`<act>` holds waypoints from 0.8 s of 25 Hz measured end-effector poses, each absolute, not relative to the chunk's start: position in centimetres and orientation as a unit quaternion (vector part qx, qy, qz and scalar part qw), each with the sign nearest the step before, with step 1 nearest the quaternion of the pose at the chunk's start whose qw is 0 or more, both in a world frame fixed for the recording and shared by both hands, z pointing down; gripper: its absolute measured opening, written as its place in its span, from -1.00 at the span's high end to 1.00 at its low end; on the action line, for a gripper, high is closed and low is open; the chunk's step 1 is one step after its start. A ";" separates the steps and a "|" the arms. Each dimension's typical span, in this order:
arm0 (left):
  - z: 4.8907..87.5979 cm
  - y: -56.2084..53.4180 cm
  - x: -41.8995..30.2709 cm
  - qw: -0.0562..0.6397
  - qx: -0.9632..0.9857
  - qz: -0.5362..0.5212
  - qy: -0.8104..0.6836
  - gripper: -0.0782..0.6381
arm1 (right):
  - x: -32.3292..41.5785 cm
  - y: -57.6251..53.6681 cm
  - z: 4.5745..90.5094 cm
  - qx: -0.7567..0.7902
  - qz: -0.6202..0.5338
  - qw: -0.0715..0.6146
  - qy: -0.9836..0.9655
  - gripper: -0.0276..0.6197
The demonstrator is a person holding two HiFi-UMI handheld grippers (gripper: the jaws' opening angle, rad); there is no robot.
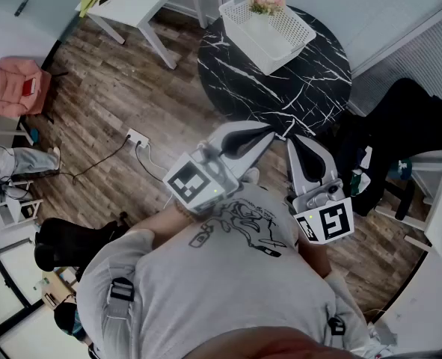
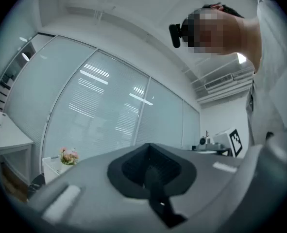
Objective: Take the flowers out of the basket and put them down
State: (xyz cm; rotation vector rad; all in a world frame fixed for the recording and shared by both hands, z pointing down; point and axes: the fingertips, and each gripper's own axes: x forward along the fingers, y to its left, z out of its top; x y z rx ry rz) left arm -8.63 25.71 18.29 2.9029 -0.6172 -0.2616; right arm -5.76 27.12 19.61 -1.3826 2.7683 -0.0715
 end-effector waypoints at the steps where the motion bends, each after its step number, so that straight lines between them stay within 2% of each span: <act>1: 18.2 25.7 -8.6 0.079 0.971 -0.089 -0.207 0.77 | -5.7 27.1 19.6 -0.447 -0.023 0.023 0.894 0.90; 20: 19.0 25.8 -5.8 0.082 0.967 -0.088 -0.223 0.77 | -2.5 27.3 20.1 -0.437 -0.030 0.042 0.898 0.90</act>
